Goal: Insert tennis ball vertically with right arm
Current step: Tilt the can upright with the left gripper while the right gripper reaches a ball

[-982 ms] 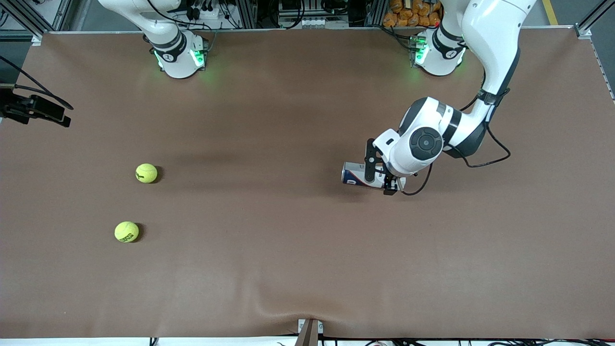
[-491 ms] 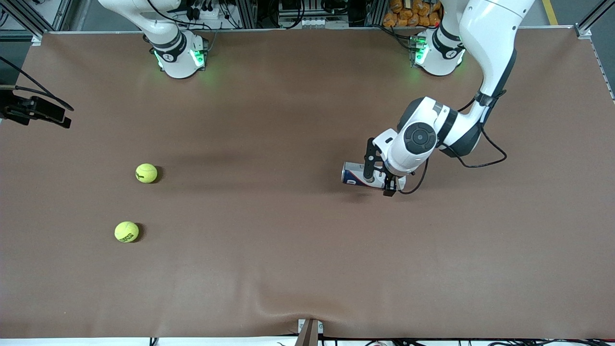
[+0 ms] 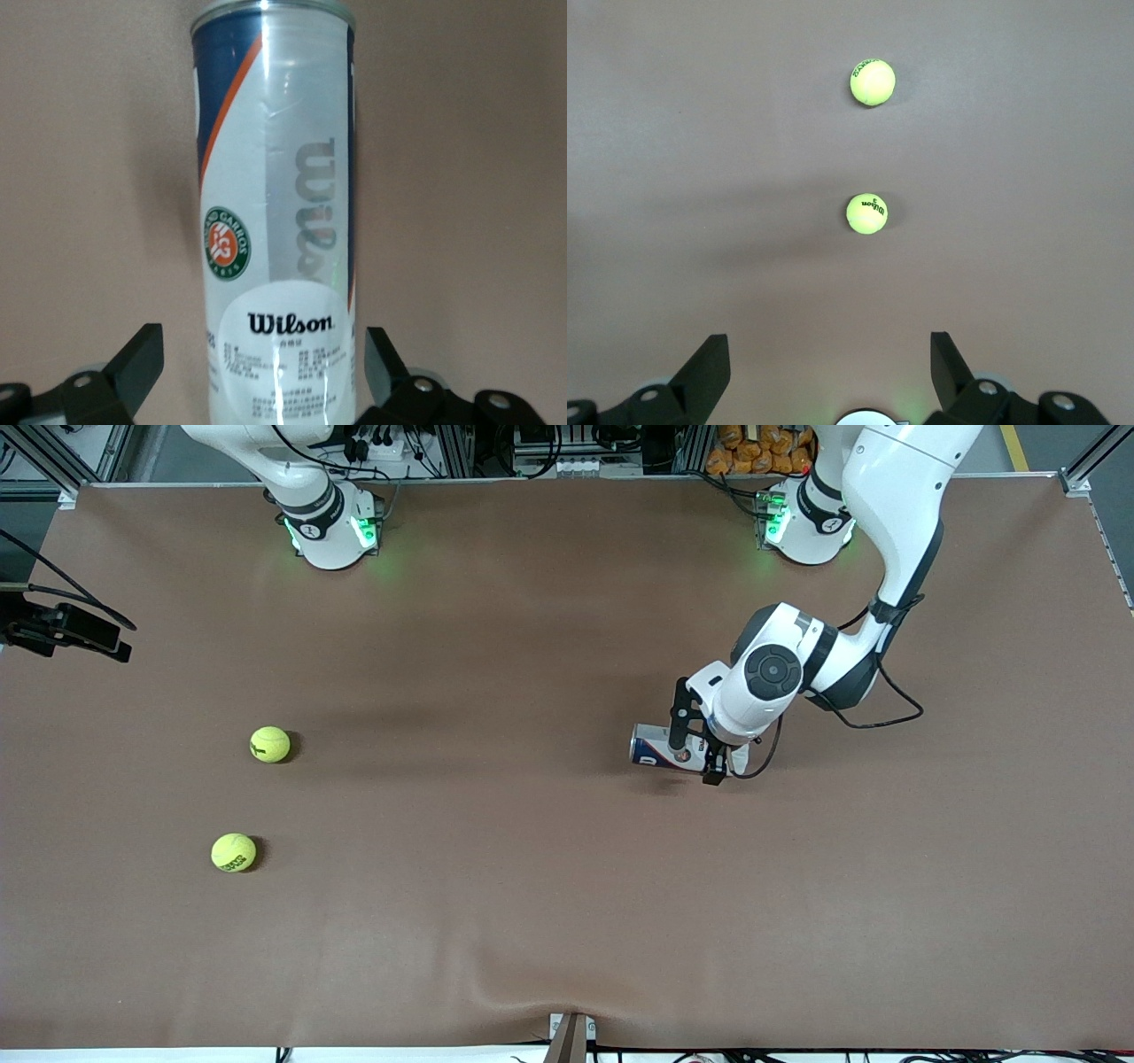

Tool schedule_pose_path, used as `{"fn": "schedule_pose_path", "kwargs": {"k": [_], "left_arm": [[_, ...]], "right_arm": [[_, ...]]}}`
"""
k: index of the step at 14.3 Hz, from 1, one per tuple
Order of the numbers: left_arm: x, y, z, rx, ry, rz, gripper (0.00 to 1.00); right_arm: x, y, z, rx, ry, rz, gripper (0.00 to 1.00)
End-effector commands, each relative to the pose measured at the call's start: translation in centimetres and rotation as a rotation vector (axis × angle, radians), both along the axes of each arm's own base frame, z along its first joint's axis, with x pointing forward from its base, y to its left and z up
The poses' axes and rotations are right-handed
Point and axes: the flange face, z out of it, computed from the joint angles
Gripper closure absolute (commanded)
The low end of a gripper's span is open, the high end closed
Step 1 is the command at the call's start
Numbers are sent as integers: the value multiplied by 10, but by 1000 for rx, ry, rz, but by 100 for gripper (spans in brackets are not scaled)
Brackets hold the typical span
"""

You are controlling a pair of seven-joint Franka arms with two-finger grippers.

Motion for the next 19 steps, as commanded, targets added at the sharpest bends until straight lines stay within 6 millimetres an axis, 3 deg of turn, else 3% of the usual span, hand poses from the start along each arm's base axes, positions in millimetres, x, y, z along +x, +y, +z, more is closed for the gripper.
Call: {"fn": "schedule_pose_path", "kwargs": {"k": [1,3,6,8,10,11,12,13,16,17,19], "left_arm": [[-4,-1,-7,-5,-21,-21,0],[-6,-2,-11,-1,-15,-28,0],[-6,7,-26,34,-16,-69,0],[-7,-4,-23,29,-25,-75,0],[-7,-6,-24,27,-26,-76,0],[-8,-9,-24,24,-31,-84,4],[-8,-9,-23,21,-35,-84,15],[-7,-7,-23,21,-35,-81,44],[-4,0,-25,24,-31,-69,45],[-4,0,-25,23,-31,-67,46],[-4,-1,-22,22,-37,-71,59]], "right_arm": [[4,2,3,-3,-5,-10,0],[5,2,1,0,-2,-11,0],[18,20,-22,-4,36,22,0],[24,28,-28,-4,24,34,0],[37,33,-48,-1,39,40,0],[51,44,-71,-2,50,58,0],[61,61,-90,-9,54,85,0],[68,75,-105,-19,63,112,0],[74,80,-126,-19,94,127,0],[79,80,-144,-19,121,128,0],[87,81,-165,-16,120,129,0]]}}
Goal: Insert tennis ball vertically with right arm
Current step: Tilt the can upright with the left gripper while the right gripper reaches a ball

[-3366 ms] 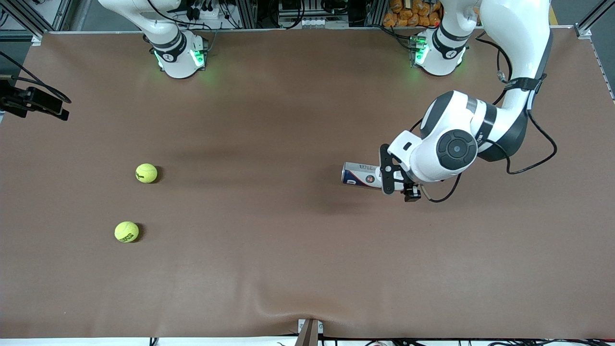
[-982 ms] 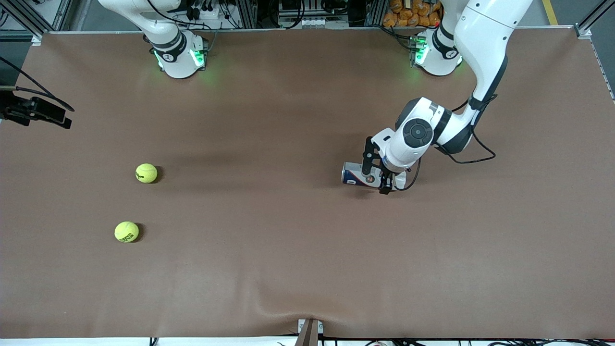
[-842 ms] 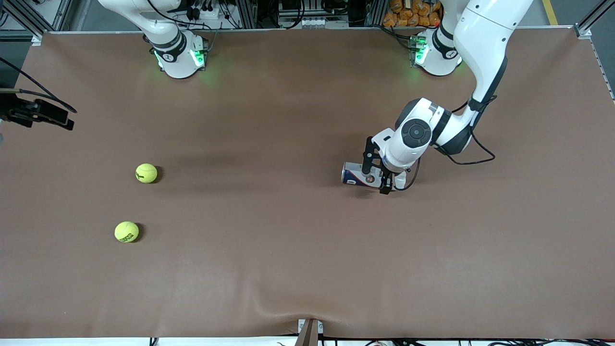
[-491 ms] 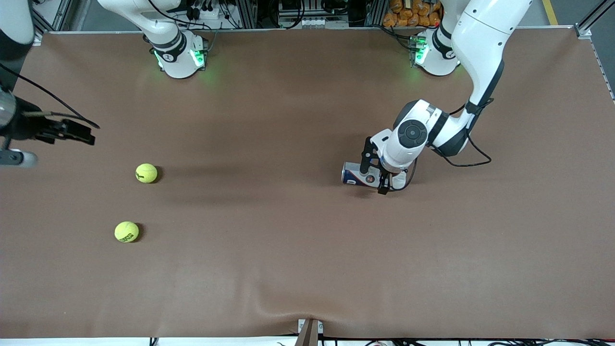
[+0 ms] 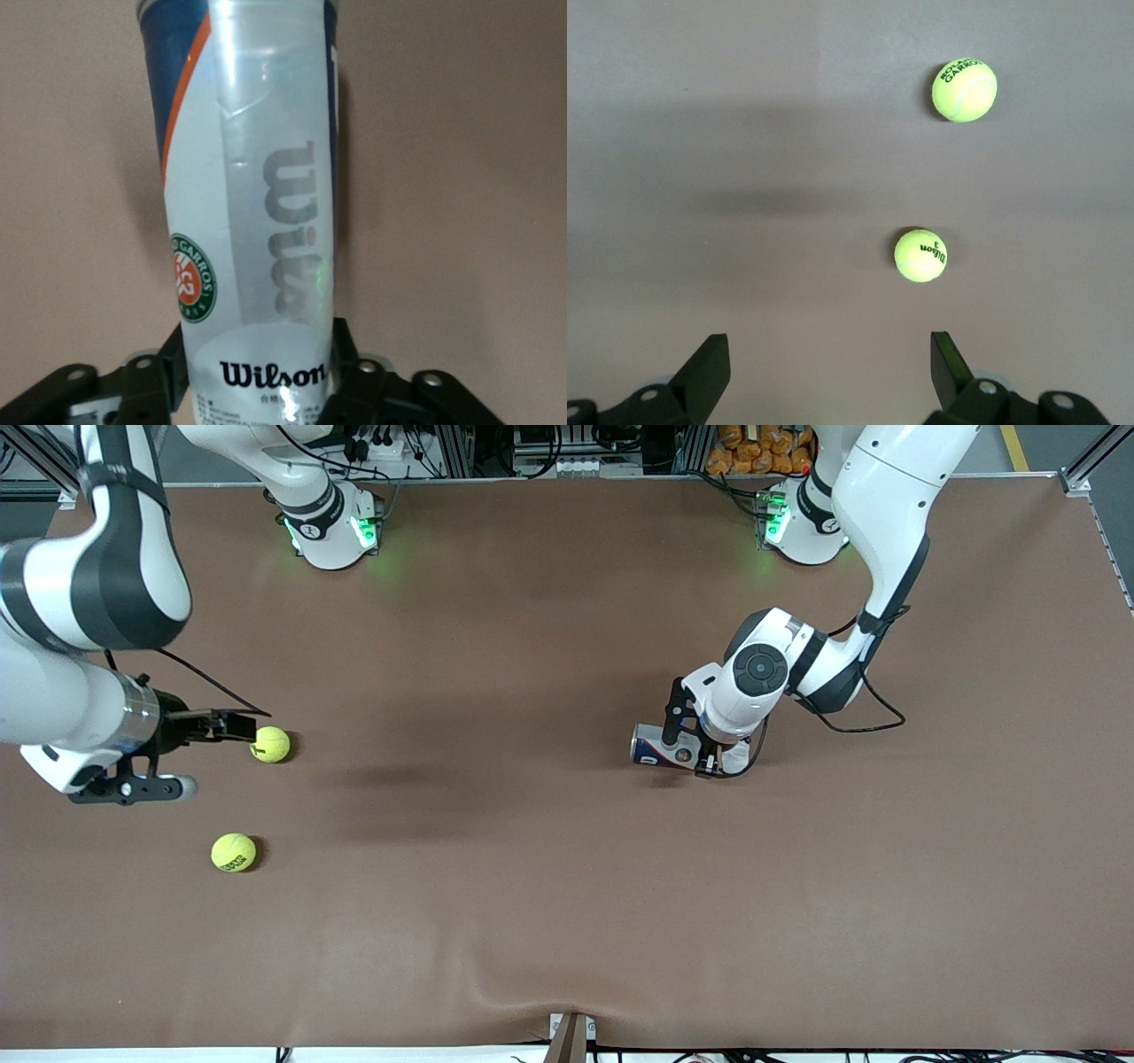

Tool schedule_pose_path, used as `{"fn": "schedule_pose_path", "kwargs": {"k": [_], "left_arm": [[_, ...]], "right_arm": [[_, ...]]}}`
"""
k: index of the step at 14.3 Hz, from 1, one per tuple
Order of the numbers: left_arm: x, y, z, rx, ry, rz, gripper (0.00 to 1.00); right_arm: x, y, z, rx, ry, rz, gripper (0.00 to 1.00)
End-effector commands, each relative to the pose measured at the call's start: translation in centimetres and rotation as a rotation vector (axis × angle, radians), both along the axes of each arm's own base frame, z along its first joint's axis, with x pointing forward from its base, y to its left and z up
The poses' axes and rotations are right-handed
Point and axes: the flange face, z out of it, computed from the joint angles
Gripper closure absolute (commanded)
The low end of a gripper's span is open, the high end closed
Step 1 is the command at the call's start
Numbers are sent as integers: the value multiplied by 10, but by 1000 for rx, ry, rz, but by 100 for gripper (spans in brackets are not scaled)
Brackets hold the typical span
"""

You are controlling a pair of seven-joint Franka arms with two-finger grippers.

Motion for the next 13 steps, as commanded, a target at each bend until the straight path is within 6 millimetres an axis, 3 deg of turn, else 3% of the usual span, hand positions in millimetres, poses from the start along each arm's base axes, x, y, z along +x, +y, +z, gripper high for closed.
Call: {"fn": "schedule_pose_path", "kwargs": {"k": [1,4,8,13], "left_arm": [[4,2,2,1,-22,-11,59],[21,0,30,-20,-54,7,51],[35,-26,66,-145,-9,115,48],[46,-50,94,-368,81,268,46]], "right_arm": [[4,-3,-21,-8,29,-3,0],[6,-22,-43,-7,72,-34,0],[-25,-59,-144,-19,201,-90,0],[-50,-75,-206,-22,143,-110,0]]}}
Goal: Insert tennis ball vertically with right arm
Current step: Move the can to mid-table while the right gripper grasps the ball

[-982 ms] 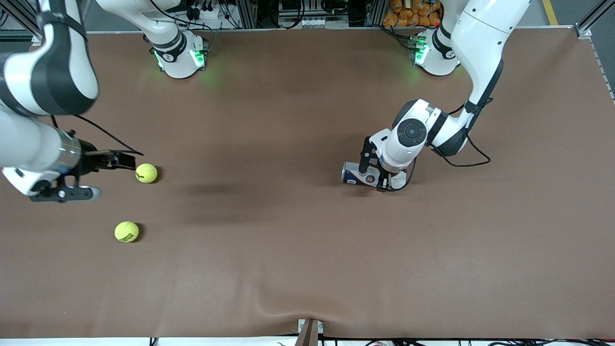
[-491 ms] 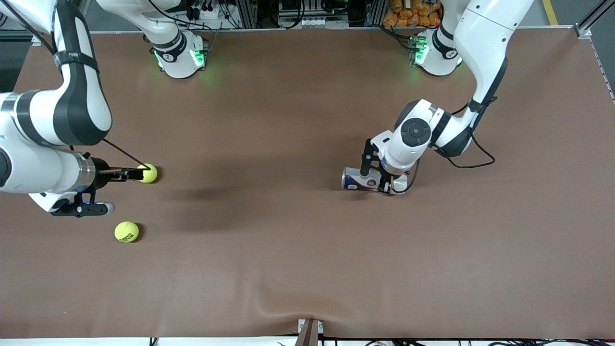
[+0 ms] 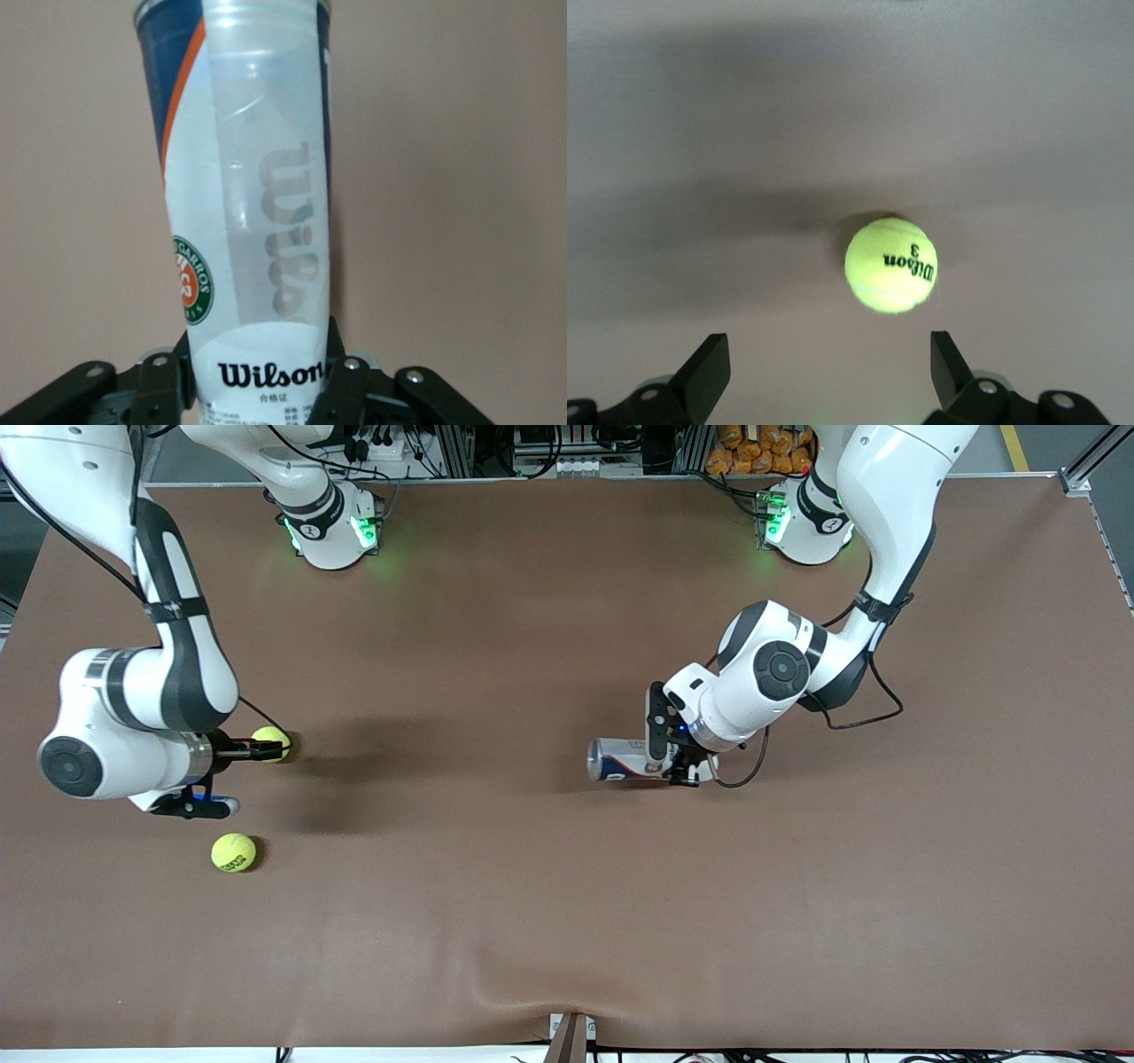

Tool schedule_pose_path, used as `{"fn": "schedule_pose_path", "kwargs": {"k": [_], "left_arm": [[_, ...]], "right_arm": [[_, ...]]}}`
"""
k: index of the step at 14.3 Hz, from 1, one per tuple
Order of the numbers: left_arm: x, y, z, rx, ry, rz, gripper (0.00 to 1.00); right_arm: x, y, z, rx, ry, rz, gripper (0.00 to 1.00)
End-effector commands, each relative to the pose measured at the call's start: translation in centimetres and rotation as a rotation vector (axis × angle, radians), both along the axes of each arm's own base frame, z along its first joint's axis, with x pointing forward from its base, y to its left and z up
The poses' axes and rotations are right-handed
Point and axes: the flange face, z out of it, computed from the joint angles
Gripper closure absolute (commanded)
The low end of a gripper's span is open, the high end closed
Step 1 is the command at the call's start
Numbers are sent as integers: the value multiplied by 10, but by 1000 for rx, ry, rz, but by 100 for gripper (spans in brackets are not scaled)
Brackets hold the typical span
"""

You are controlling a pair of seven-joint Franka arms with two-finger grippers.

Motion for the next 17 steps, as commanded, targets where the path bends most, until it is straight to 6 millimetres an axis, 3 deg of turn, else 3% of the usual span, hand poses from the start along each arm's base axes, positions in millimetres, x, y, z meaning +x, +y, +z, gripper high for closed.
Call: {"fn": "schedule_pose_path", "kwargs": {"k": [1,5,8,12,14,17], "left_arm": [[13,-7,20,-150,47,57,46],[33,-19,22,-366,85,103,45],[49,-19,11,-491,64,79,44],[51,-21,-52,-767,15,91,42],[41,-41,-83,-916,7,125,41],[32,-60,-97,-1012,39,148,41]], "right_arm": [[-18,-10,-15,-7,-35,-5,0],[-27,-26,-41,-37,-110,2,0],[-29,-28,-45,-38,-114,-1,0],[-47,-41,-71,-37,-126,-25,0],[-54,-38,-84,-38,-148,-23,0],[-55,-40,-91,-37,-140,-27,0]]}}
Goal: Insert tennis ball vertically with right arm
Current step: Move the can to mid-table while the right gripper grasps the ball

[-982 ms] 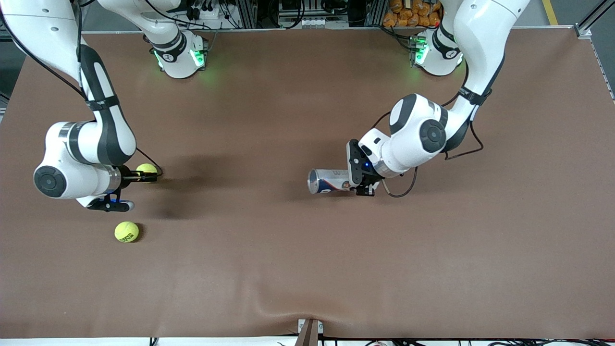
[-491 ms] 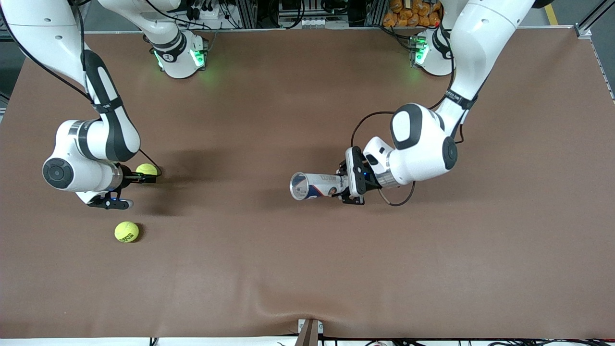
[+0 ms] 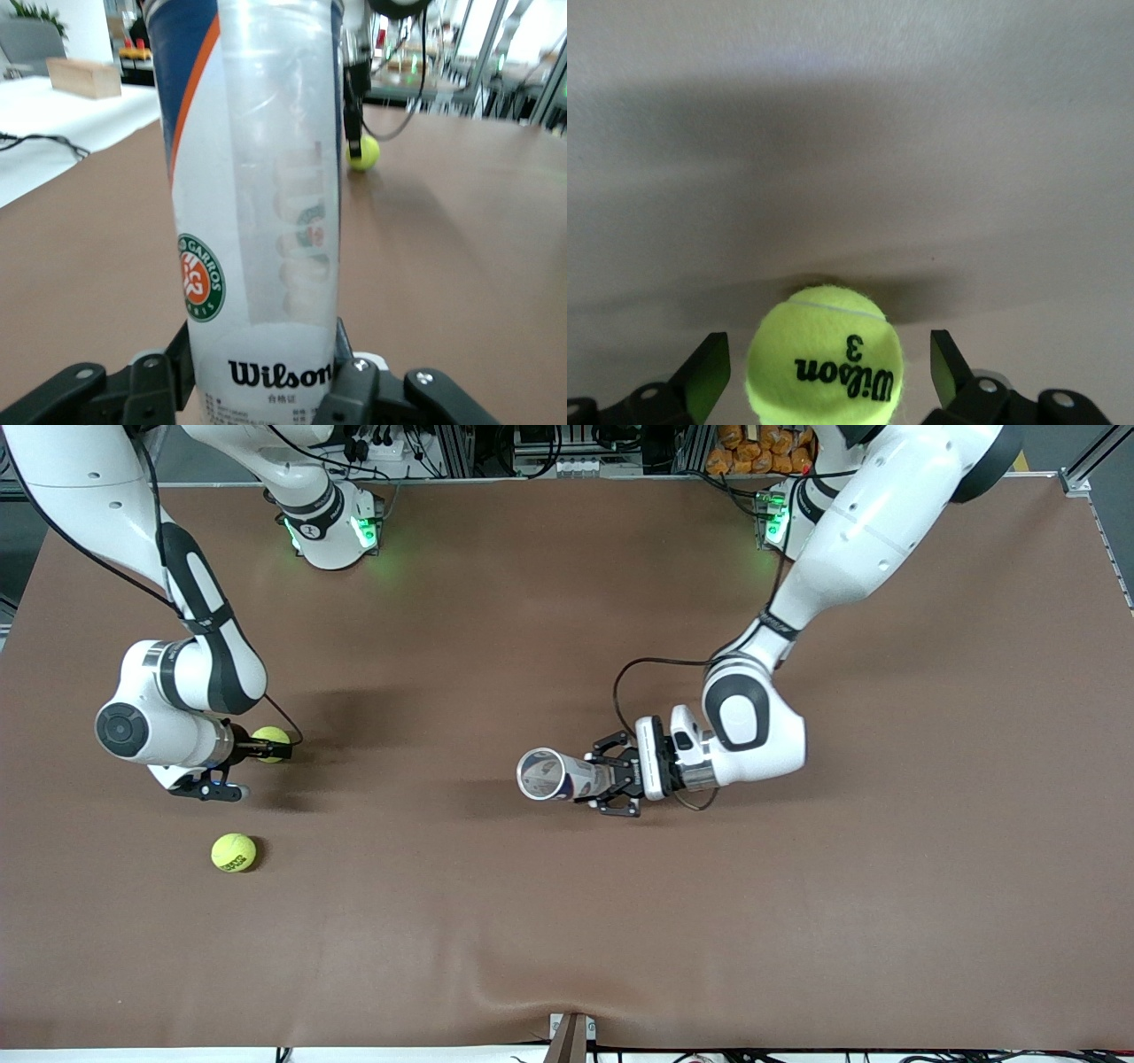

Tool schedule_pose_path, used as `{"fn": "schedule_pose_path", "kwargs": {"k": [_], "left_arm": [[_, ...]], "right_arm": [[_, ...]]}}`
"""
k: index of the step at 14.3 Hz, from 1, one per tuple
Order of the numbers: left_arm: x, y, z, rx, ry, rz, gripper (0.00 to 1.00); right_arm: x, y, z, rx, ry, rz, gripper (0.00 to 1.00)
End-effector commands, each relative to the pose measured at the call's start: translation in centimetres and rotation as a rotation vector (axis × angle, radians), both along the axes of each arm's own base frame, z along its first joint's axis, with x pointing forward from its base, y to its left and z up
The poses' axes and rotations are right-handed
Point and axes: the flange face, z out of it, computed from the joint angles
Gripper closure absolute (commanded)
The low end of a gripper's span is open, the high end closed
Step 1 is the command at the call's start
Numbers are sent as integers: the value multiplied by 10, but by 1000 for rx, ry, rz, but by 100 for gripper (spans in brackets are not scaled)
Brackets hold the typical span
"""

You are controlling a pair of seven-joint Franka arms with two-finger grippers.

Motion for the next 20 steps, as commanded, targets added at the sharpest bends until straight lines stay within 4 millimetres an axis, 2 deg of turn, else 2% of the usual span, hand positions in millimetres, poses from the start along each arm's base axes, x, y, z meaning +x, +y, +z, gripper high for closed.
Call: {"fn": "schedule_pose_path", "kwargs": {"k": [1,2,4,6,7,8,9,10,13,15,17,18,20], "left_arm": [[-1,-27,-3,-137,17,-2,40],[-8,-39,-18,-223,35,-8,34],[-18,-65,-40,-377,18,-9,35],[-31,-83,-62,-450,12,-8,35],[-39,-91,-70,-465,25,-13,36],[-42,-96,-71,-460,19,-24,35],[-44,-97,-71,-457,18,-32,34],[-44,-100,-67,-451,6,-44,34],[-54,-111,-74,-359,-55,-100,34],[-61,-114,-86,-306,-63,-106,34],[-61,-112,-89,-285,-87,-105,35],[-62,-112,-91,-283,-97,-106,35],[-63,-111,-96,-277,-96,-105,35]], "right_arm": [[-3,-2,-2,-2,-6,1,0],[-3,-1,-2,-2,-4,3,0],[-3,0,-2,-1,-3,3,0],[-3,0,-1,-1,-4,3,0],[-2,0,0,-1,-7,3,35],[-1,0,1,0,-9,2,60],[0,0,2,1,-12,1,76],[1,0,3,2,-15,-2,80],[12,-1,22,1,-46,-3,80],[25,0,45,1,-42,-2,79],[43,8,88,5,-34,12,76],[50,20,111,10,-27,26,76],[60,41,145,31,7,46,76]]}}
